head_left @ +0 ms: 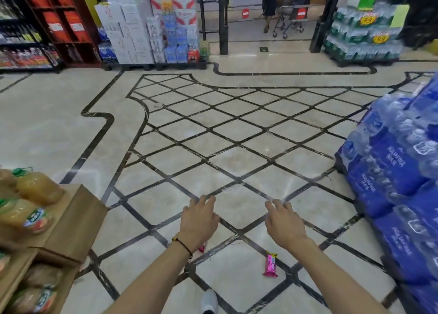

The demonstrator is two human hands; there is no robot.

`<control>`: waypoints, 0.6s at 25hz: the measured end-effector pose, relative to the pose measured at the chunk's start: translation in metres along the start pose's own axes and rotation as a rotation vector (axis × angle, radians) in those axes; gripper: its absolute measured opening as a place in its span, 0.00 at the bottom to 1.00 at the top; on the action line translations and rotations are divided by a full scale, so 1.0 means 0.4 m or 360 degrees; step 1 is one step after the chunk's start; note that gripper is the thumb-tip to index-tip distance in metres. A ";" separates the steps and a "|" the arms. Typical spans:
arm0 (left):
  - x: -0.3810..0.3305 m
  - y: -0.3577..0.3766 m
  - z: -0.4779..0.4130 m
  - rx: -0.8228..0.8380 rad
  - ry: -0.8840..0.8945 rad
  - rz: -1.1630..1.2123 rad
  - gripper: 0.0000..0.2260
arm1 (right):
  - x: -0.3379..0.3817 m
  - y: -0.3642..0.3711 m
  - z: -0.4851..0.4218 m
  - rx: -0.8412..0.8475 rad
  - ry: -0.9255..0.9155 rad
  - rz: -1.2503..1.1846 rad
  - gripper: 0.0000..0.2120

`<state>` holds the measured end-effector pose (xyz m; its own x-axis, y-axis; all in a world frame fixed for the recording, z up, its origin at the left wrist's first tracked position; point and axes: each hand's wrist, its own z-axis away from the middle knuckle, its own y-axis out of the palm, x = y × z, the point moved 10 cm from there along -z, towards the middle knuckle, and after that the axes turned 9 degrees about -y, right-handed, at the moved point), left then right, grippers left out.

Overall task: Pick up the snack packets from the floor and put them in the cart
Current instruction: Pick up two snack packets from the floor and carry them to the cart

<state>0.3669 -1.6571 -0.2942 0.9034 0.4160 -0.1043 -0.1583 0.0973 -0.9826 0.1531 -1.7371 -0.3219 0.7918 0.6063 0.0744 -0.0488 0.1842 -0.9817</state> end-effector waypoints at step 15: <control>0.112 0.463 -0.479 0.0343 0.0100 -0.0149 0.22 | -0.147 0.481 -0.269 0.0353 0.0383 -0.0165 0.24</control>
<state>0.4544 -1.7935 -0.5103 0.9400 0.3397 -0.0304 -0.1481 0.3262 -0.9336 0.1626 -1.8205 -0.5340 0.9192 0.3804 0.1021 -0.0711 0.4152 -0.9069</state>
